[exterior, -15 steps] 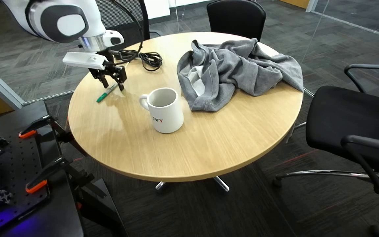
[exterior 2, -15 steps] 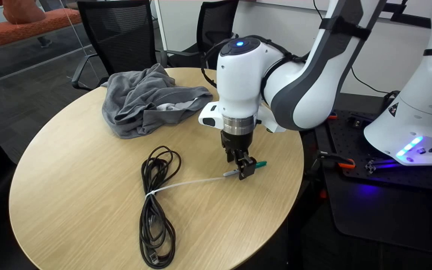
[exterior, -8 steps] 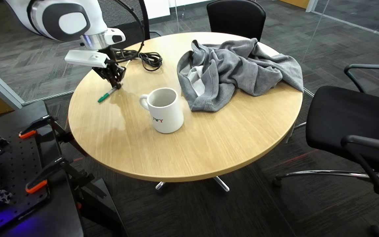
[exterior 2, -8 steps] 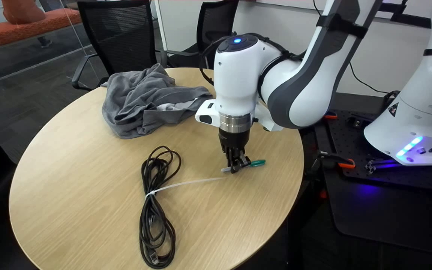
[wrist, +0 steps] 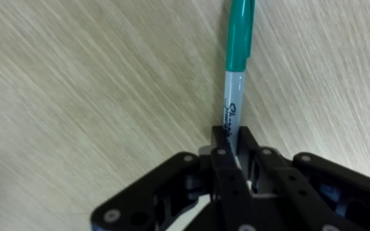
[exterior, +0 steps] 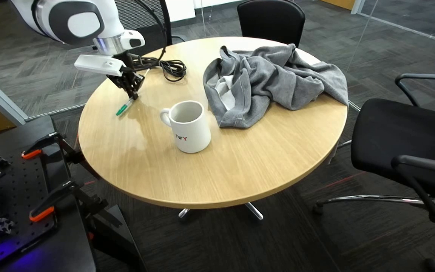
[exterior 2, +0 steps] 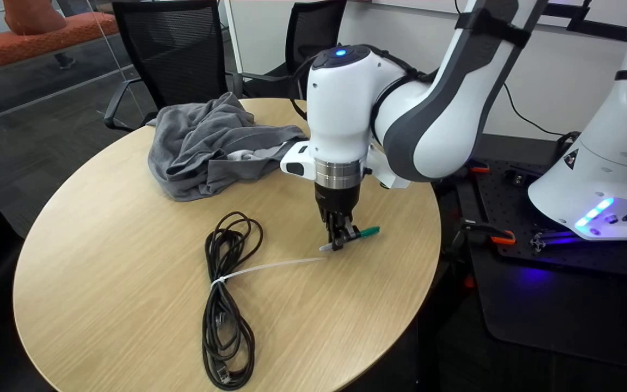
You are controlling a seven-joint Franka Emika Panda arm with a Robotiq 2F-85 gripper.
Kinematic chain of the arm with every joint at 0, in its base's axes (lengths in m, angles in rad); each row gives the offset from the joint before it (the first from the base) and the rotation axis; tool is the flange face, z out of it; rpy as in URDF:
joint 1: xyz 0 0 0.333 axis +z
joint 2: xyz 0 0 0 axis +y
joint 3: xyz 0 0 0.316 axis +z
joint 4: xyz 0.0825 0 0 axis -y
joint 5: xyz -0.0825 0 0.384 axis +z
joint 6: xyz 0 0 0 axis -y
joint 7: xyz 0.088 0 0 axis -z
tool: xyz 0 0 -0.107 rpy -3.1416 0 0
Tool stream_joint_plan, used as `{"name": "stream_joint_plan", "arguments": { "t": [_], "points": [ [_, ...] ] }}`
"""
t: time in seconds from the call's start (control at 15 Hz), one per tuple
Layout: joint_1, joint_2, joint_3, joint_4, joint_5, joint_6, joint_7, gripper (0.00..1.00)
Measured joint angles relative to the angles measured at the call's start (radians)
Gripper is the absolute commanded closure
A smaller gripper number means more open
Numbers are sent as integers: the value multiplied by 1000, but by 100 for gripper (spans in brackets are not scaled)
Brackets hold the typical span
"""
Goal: Put the green pen in the white mug
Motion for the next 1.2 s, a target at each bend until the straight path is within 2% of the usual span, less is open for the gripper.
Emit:
{"name": "stream_joint_plan", "arguments": {
  "t": [0.27,0.53,0.87,1.13,1.2],
  "points": [
    [-54,-52,21,14,29,-53,0,97],
    [-70,-140,11,29,40,-146,1,97],
    [-68,-247,-34,51,41,-241,61,97],
    [-62,-317,-96,67,15,-271,167,97],
    [-62,-329,-108,70,6,-273,191,87]
  ]
}}
